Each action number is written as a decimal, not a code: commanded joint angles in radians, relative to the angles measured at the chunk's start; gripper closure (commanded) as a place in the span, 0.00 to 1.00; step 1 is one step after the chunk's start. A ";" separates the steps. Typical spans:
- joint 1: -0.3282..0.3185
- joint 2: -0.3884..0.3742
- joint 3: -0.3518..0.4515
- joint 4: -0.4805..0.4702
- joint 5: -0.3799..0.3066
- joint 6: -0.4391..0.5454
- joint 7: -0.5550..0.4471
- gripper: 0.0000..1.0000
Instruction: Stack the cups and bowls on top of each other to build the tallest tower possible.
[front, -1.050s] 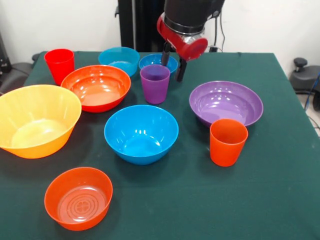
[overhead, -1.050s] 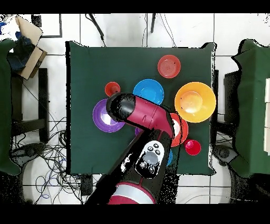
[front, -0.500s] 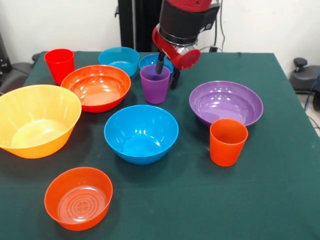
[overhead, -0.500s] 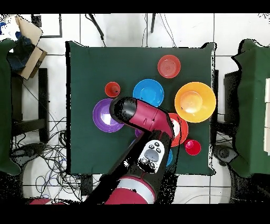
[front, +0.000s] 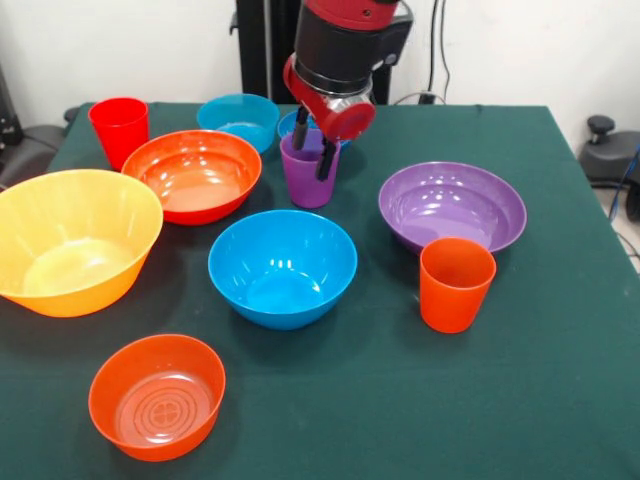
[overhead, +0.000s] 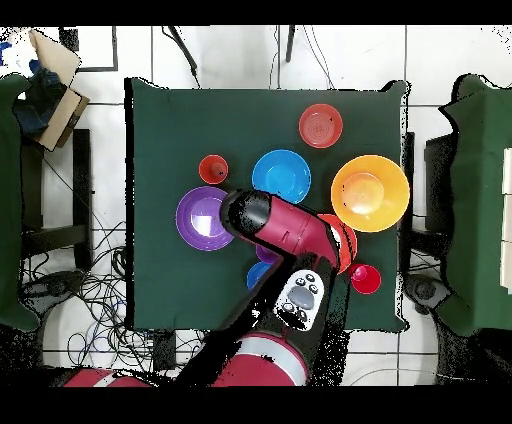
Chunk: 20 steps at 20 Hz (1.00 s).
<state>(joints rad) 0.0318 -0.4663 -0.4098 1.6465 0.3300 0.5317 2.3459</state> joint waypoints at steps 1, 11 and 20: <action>-0.051 0.025 0.158 0.073 0.040 -0.094 0.125 0.00; -0.091 0.012 0.238 0.088 0.065 -0.141 0.124 0.00; -0.059 0.026 0.227 0.060 0.087 -0.111 0.162 0.00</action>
<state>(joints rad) -0.0502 -0.4767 -0.3144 1.6980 0.3797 0.4387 2.3459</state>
